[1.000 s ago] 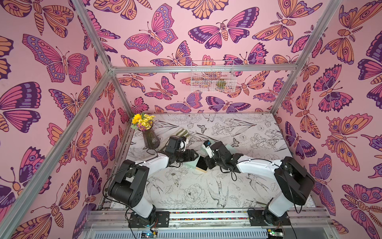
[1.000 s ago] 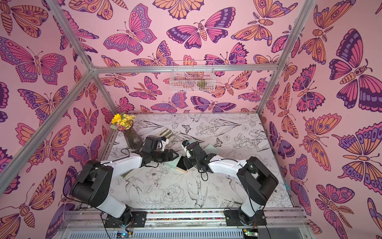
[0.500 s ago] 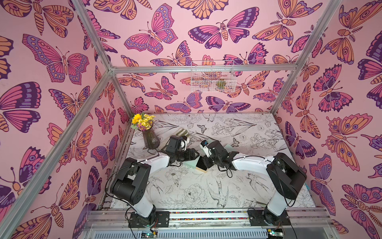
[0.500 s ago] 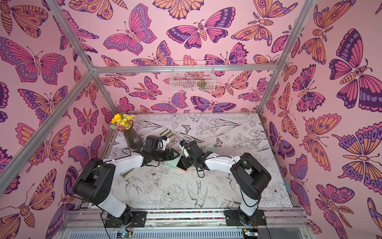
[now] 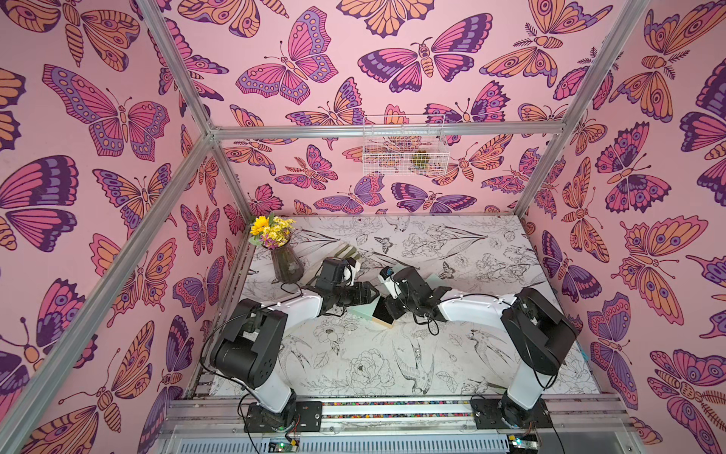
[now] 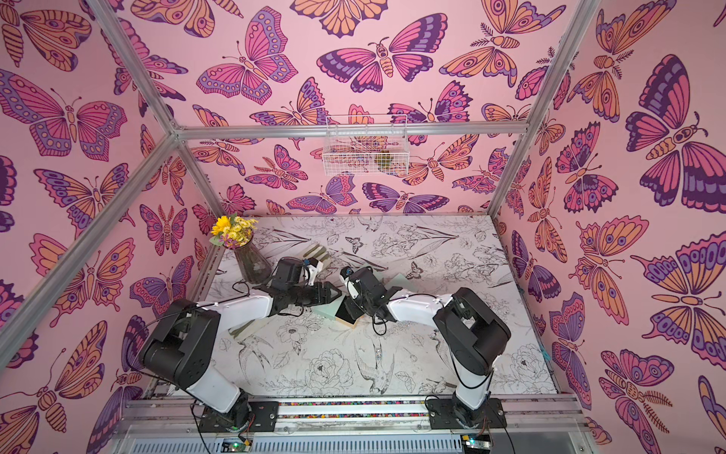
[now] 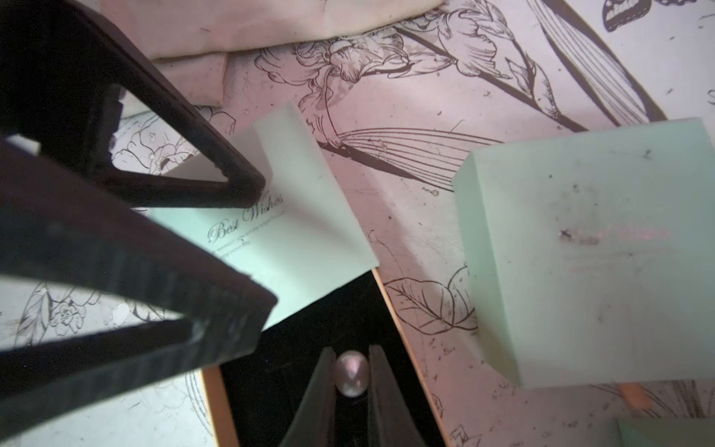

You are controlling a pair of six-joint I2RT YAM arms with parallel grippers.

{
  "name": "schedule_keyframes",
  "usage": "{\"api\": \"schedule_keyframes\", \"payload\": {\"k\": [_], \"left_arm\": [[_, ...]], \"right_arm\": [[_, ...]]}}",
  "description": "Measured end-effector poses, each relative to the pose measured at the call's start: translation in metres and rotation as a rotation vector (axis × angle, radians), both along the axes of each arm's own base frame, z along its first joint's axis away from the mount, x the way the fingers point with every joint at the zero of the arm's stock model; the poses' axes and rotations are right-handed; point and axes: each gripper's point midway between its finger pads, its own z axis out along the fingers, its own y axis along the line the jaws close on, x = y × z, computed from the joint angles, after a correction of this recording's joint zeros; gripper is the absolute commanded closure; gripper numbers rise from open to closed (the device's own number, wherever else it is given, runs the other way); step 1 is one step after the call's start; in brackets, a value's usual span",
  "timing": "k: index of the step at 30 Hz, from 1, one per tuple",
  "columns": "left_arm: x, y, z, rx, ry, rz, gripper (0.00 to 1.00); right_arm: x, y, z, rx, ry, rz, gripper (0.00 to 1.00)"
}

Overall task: Place the earrings into the drawer-style jewelry box
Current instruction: Insert the earring into the inner lining.

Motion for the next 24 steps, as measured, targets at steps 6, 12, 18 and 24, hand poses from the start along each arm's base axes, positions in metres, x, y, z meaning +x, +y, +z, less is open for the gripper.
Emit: {"api": "schedule_keyframes", "payload": {"k": [6, 12, 18, 24], "left_arm": [[0.0003, -0.0005, 0.0001, -0.003, -0.002, -0.002, 0.24], [-0.0001, -0.0005, -0.0005, -0.003, -0.003, -0.003, 0.24], [-0.0004, -0.0006, -0.0007, -0.005, -0.004, -0.004, 0.24], [-0.0004, -0.0009, -0.0005, -0.007, -0.006, -0.005, 0.24]], "right_arm": [[0.0004, -0.0004, -0.0040, -0.022, -0.011, 0.021, 1.00], [0.0012, 0.0005, -0.0057, -0.038, -0.031, 0.051, 1.00], [0.0019, 0.0002, -0.0089, -0.055, -0.043, 0.069, 1.00], [0.0041, -0.0004, -0.0079, -0.066, -0.063, 0.075, 1.00]]}}
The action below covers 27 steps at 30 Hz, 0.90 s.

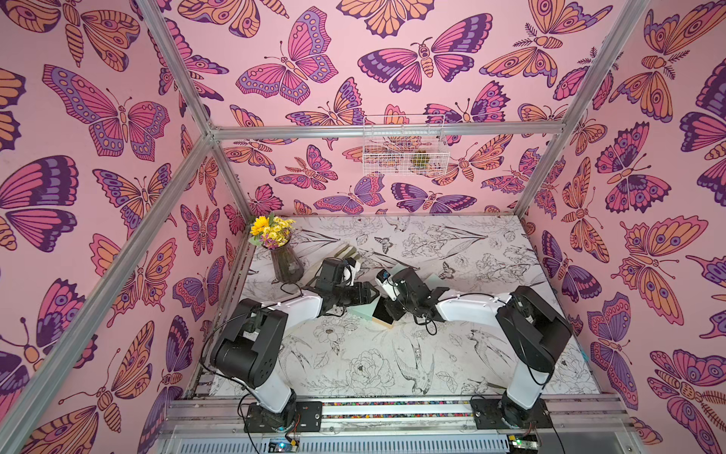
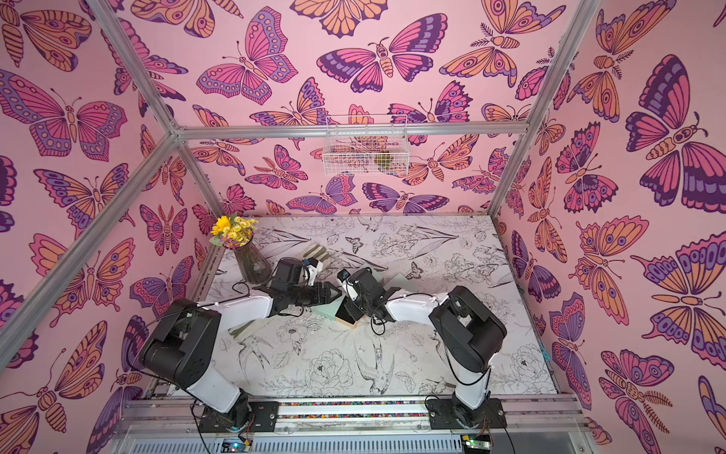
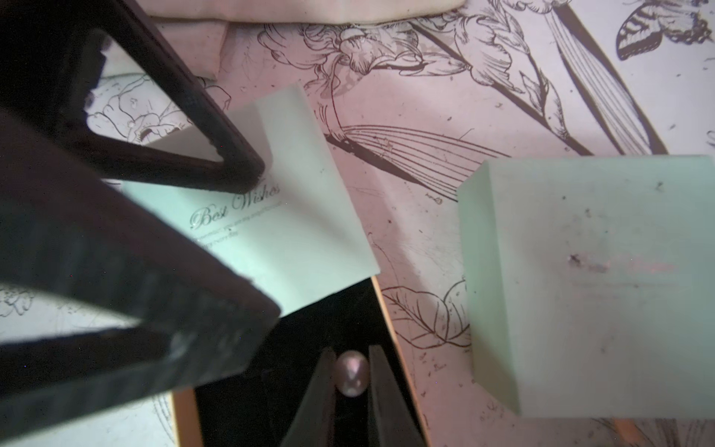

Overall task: Place the earrings into the drawer-style jewelry box
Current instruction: Insert the earring into the inner lining.

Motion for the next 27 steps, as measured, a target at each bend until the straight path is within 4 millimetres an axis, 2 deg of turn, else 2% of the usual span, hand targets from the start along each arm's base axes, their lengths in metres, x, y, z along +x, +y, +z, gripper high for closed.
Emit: {"api": "schedule_keyframes", "payload": {"k": [27], "left_arm": [[-0.0002, -0.0005, -0.0001, -0.004, -0.005, -0.004, 0.24]], "right_arm": [[0.0063, 0.0011, -0.0023, -0.017, -0.034, 0.008, 1.00]]}}
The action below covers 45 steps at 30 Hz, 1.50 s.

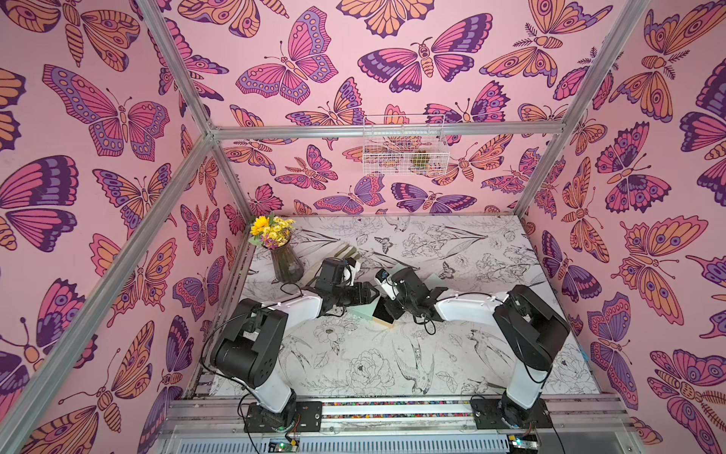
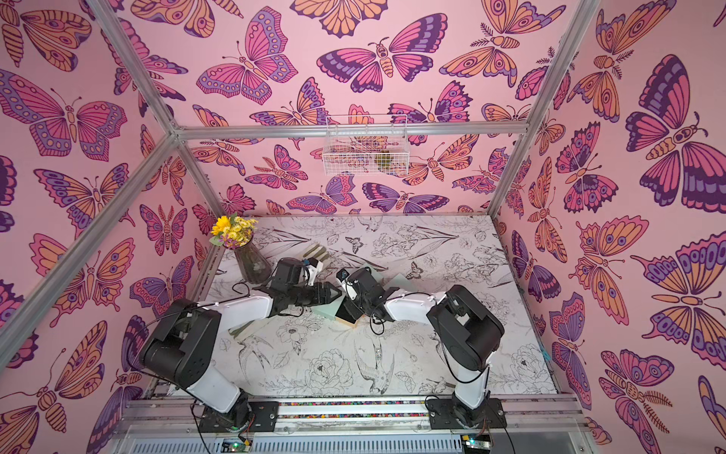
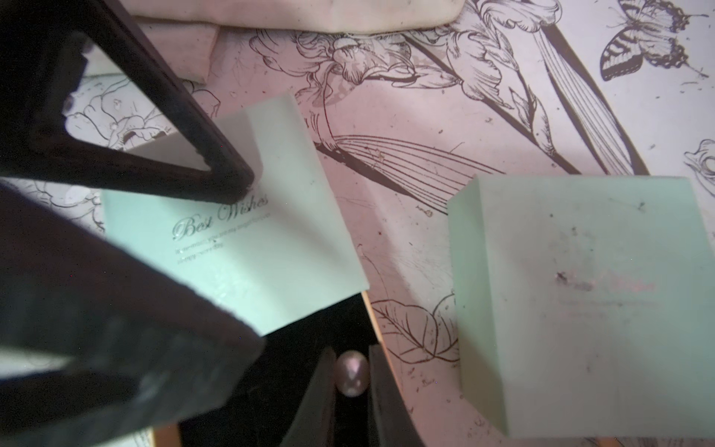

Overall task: Place the earrings into the drawer-style jewelry box
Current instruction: Insert the earring into the inner lining.

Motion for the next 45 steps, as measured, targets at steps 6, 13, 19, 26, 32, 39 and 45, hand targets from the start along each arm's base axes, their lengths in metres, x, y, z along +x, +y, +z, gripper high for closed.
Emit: {"api": "schedule_keyframes", "payload": {"k": [6, 13, 19, 26, 32, 39, 45], "left_arm": [[0.000, 0.000, 0.000, -0.001, -0.001, 0.000, 0.24], [0.000, 0.000, 0.000, -0.001, -0.002, -0.001, 0.25], [0.000, 0.000, 0.000, -0.001, -0.002, -0.001, 0.24], [0.000, 0.000, 0.000, -0.001, -0.002, -0.001, 0.25], [0.000, 0.000, 0.000, -0.001, -0.002, -0.001, 0.25], [0.001, 0.000, 0.000, -0.001, -0.002, -0.001, 0.25], [0.001, 0.000, -0.001, -0.001, -0.002, -0.001, 0.25]], "right_arm": [[0.001, 0.001, -0.005, -0.001, 0.002, 0.004, 1.00], [0.000, 0.003, -0.006, -0.006, 0.000, 0.022, 1.00], [-0.001, 0.004, -0.006, 0.003, 0.010, 0.033, 1.00], [-0.004, 0.005, -0.007, 0.012, 0.023, 0.050, 1.00], [-0.007, 0.009, -0.007, 0.019, 0.028, 0.085, 1.00], [-0.008, 0.010, -0.006, 0.033, 0.035, 0.098, 1.00], [-0.002, 0.007, -0.003, 0.048, 0.025, 0.088, 1.00]]}}
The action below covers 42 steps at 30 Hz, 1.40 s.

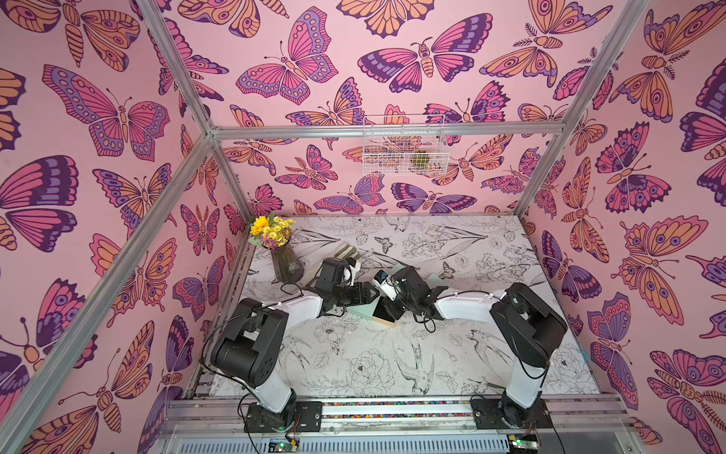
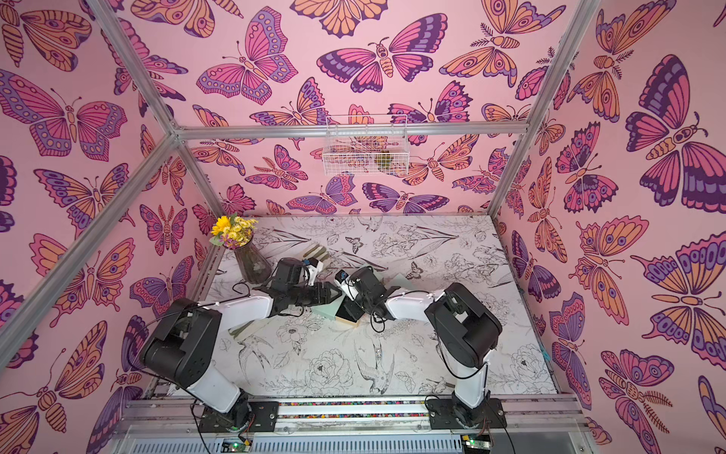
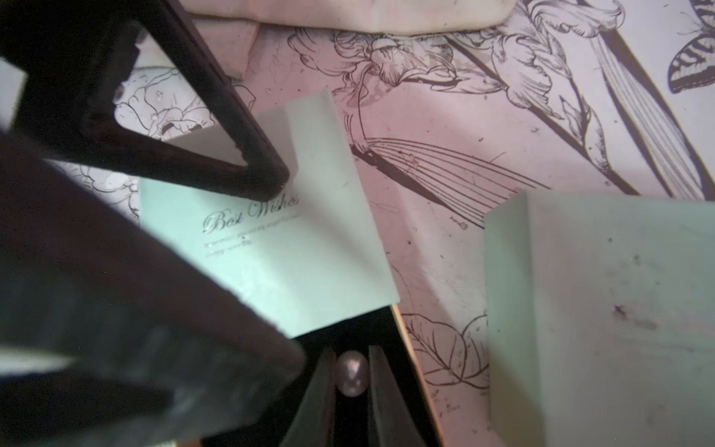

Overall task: Place the earrings into the drawer-style jewelry box
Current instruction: Insert the earring into the inner lining.

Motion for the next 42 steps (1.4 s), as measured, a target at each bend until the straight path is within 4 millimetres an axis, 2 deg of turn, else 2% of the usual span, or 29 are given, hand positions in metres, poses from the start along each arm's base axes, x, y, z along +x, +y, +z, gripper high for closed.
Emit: {"api": "schedule_keyframes", "payload": {"k": [12, 31, 38, 42], "left_arm": [[0.000, 0.000, 0.000, 0.000, 0.001, 0.000, 0.25], [0.000, 0.000, 0.000, 0.000, 0.000, -0.001, 0.25], [0.000, 0.000, 0.000, 0.000, 0.000, -0.001, 0.25], [0.000, 0.000, 0.000, 0.000, 0.000, -0.001, 0.25]], "right_arm": [[0.002, 0.000, 0.002, 0.017, 0.001, 0.002, 1.00], [-0.007, -0.002, -0.010, 0.009, 0.040, 0.019, 1.00], [-0.007, -0.003, -0.011, 0.007, 0.042, 0.018, 0.81], [-0.007, -0.003, -0.011, 0.005, 0.048, 0.015, 0.67]]}}
